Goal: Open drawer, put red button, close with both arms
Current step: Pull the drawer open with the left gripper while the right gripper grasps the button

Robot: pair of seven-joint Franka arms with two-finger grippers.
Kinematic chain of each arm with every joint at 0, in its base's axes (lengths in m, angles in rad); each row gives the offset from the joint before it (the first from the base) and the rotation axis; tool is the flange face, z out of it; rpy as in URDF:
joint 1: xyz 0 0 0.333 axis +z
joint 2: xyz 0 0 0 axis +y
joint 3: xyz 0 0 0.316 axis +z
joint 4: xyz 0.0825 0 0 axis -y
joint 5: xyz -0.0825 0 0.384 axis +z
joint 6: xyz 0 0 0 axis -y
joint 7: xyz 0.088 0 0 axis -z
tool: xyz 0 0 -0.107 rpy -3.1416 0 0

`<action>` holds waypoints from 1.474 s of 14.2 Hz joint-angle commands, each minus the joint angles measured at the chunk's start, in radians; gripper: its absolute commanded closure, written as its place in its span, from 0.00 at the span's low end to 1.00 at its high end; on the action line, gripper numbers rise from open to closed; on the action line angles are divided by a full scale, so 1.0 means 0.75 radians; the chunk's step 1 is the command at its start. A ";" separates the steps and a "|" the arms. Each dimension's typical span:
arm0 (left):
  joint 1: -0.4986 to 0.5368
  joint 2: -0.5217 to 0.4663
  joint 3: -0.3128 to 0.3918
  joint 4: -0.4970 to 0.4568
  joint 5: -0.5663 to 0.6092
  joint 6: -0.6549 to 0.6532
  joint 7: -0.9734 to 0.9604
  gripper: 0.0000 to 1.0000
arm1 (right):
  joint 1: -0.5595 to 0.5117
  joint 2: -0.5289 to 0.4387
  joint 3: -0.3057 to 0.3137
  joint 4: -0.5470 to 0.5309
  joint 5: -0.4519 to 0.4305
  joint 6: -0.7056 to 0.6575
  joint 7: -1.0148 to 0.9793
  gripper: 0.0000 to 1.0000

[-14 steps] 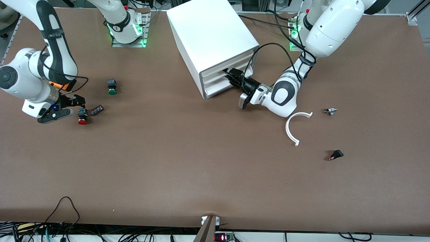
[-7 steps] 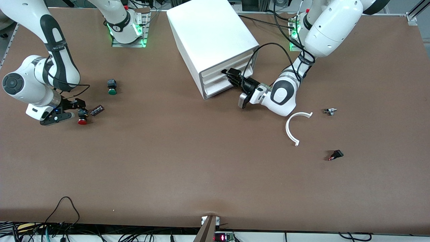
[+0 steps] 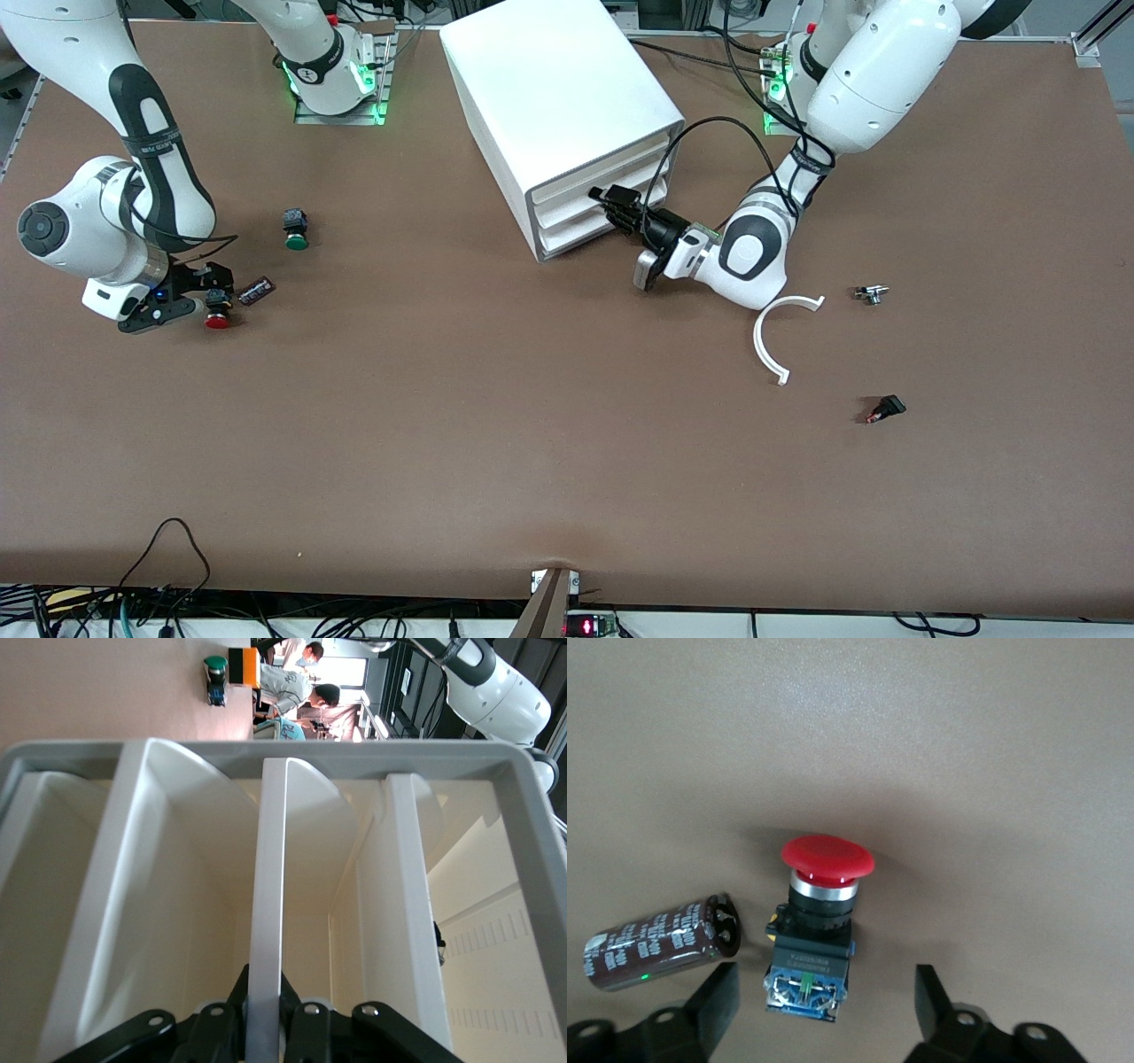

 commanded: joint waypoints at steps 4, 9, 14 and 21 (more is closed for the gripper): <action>0.007 -0.013 0.099 0.076 -0.023 0.005 -0.112 1.00 | -0.014 0.001 0.006 0.003 0.031 0.015 -0.072 0.31; 0.025 -0.017 0.163 0.182 0.073 0.001 -0.279 1.00 | -0.016 0.012 0.006 0.001 0.047 0.021 -0.072 0.41; 0.064 -0.009 0.173 0.262 0.138 0.001 -0.364 1.00 | -0.016 0.024 0.006 -0.004 0.080 0.021 -0.072 0.53; 0.143 -0.021 0.183 0.256 0.267 -0.042 -0.596 0.00 | -0.016 0.010 0.006 0.003 0.082 0.007 -0.070 0.92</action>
